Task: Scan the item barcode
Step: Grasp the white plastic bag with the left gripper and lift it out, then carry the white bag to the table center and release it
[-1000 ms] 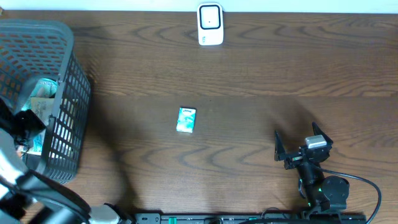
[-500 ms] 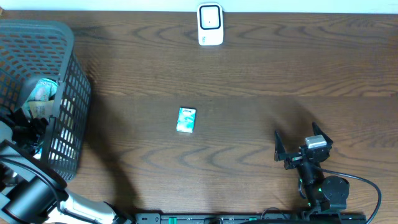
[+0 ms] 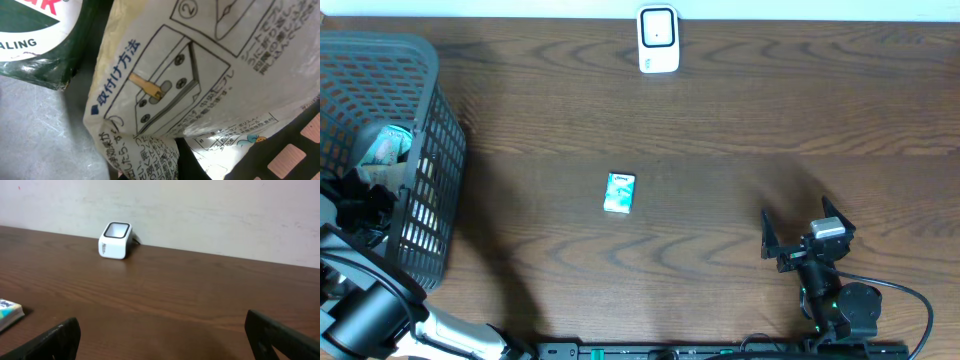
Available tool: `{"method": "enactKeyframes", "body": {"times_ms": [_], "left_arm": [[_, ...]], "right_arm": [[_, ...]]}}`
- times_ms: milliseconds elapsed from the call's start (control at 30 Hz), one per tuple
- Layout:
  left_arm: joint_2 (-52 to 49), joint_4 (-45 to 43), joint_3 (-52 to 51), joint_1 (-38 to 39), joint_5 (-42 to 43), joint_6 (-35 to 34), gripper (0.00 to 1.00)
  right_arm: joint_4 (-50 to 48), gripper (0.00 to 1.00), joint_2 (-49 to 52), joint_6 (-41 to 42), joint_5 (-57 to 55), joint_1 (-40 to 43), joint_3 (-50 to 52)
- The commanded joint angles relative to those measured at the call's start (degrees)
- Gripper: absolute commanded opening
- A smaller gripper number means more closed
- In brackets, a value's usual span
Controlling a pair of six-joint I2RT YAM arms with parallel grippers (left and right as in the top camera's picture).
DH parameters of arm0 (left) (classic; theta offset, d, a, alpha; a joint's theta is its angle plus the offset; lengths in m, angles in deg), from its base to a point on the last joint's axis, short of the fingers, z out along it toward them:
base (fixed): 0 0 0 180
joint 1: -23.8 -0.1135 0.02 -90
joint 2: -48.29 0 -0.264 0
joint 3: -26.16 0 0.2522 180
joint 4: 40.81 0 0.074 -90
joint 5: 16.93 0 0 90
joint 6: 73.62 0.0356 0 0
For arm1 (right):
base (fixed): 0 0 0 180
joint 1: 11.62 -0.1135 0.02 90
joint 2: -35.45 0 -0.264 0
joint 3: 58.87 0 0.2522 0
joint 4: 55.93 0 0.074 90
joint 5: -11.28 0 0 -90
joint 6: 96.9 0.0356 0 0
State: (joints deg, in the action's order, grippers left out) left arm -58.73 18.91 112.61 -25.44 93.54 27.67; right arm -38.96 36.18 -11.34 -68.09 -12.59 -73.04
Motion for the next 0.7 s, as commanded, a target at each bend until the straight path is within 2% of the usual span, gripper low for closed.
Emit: {"method": "enactKeyframes", "body": {"times_ms": [0, 200, 533, 667], "left_arm": [[-0.9, 1.8, -0.2, 0.4, -2.9, -1.9, 0.07], [11.4, 1.0, 1.3, 0.4, -2.9, -6.0, 0.07], [34.8, -2.9, 1.3, 0.5, -2.5, -17.6, 0.07], [41.6, -8.6, 1.3, 0.5, 5.0, -19.8, 0.07]], "right_arm": [[0.3, 0.99, -0.1, 0.3, 0.0, 0.5, 0.1], [0.2, 0.99, -0.1, 0.3, 0.0, 0.5, 0.1], [0.3, 0.99, -0.1, 0.3, 0.0, 0.5, 0.1], [0.3, 0.99, -0.1, 0.3, 0.0, 0.5, 0.1]]}}
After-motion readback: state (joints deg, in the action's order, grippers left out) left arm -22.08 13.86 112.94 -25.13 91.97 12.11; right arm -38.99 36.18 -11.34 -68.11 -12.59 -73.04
